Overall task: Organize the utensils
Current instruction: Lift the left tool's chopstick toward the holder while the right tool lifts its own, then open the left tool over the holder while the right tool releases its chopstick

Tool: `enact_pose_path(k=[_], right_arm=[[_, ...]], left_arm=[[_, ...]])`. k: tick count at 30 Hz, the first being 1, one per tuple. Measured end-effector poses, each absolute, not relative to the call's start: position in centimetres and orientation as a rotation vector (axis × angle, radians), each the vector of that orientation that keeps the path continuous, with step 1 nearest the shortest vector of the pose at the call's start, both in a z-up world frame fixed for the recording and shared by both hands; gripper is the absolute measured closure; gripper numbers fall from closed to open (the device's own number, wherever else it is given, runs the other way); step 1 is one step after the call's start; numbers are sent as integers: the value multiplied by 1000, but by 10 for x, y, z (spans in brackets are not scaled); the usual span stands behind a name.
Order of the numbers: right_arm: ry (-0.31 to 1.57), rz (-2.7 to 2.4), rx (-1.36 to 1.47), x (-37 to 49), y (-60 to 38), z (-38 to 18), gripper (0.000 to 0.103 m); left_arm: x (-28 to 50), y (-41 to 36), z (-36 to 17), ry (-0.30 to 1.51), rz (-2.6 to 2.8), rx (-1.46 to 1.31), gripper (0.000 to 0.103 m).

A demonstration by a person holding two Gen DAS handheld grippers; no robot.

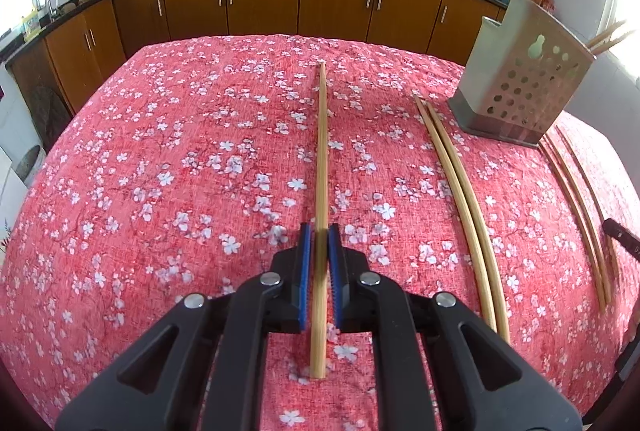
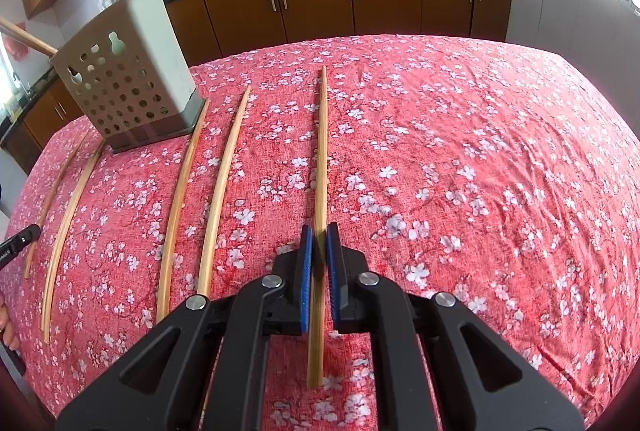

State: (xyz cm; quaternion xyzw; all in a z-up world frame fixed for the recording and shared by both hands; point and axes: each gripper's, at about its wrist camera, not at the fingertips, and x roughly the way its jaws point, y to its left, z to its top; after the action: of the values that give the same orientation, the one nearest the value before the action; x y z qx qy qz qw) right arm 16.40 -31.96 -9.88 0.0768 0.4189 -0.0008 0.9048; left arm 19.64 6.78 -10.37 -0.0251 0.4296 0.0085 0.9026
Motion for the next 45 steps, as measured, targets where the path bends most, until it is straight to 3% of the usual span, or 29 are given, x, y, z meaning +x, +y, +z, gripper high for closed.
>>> enact_pose_path(k=[30, 45], right_arm=[[471, 41, 216, 132, -328, 41, 96], [177, 236, 221, 124, -272, 136, 96]], left_arm=[[161, 60, 63, 486, -99, -96, 95], [156, 4, 137, 313, -248, -143, 95]])
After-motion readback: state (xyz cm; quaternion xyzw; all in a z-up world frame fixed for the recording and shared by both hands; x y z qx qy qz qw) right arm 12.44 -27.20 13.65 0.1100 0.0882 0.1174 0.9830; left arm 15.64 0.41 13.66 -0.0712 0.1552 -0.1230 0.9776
